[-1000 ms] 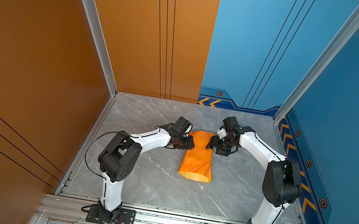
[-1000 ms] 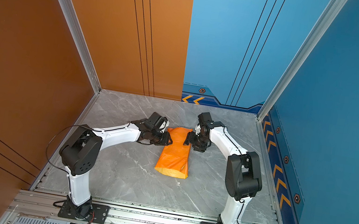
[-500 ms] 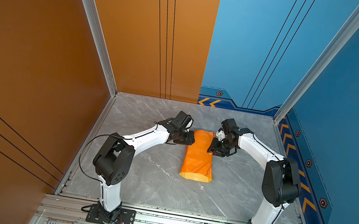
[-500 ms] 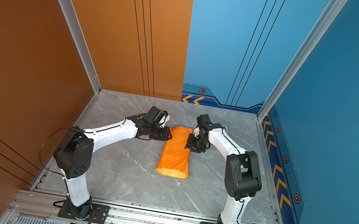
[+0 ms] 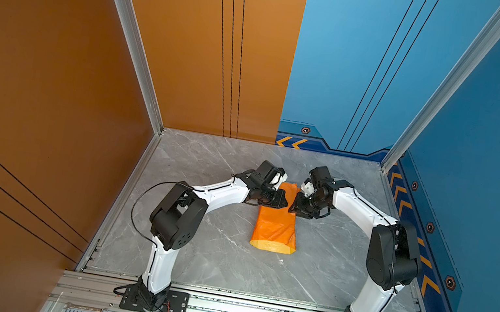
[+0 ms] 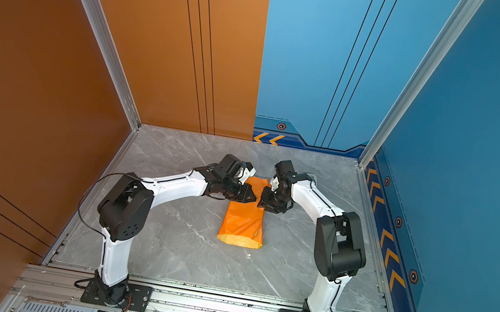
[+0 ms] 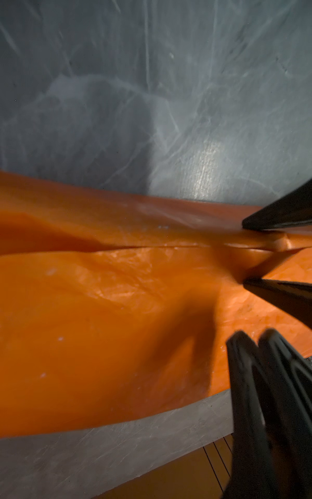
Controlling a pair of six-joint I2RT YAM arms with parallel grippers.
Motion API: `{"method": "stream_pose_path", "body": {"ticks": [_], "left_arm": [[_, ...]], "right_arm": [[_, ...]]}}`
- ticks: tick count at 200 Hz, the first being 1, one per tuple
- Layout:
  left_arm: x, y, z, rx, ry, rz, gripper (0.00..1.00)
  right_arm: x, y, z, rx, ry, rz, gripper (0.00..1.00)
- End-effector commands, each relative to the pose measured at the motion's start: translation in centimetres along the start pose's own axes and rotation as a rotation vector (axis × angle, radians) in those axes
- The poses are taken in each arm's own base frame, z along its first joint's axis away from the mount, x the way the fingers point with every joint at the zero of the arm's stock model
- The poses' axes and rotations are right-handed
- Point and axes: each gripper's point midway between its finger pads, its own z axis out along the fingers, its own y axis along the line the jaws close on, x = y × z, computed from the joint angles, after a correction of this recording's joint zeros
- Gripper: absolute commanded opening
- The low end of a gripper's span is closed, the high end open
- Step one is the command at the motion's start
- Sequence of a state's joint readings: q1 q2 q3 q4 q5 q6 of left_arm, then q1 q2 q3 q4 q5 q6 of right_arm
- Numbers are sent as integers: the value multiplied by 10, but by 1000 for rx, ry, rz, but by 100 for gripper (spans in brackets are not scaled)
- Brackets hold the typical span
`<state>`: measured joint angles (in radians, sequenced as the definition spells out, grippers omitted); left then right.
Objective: Wrap a gift box in wrapping paper
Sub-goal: Fold the wrapping paper for the gift box, then smooth out the wrapping paper on the gift box.
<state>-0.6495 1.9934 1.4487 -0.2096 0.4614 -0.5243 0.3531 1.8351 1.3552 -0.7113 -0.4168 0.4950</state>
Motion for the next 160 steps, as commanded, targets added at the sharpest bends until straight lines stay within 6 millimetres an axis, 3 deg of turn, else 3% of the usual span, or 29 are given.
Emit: {"method": "stream_pose_path", "body": {"ticks": [1,17,42,59,86,123,160], "left_arm": [[4,1,7,20,2,5,15],[17,24,13,-42,18,-19,14],[36,48,19,-97,55,-39,14],[45,55,21,-107,71,-45,14],[47,55,22,-107,71,-51,14],[45,54,21,-103,64,-58,14],[44,56,19,-103,61,-63,14]], "right_arm": [[6,-16,3,54,5,26,34],[4,-14,-1,49,-8,18,35],[-3,-7,-19,18,-53,-6,51],[-11,-5,-43,-15,-106,-7,61],[-4,-12,-65,-16,-117,-4,63],[33,-14,-40,-14,9,-6,68],[55,-4,-12,-30,114,-19,74]]}}
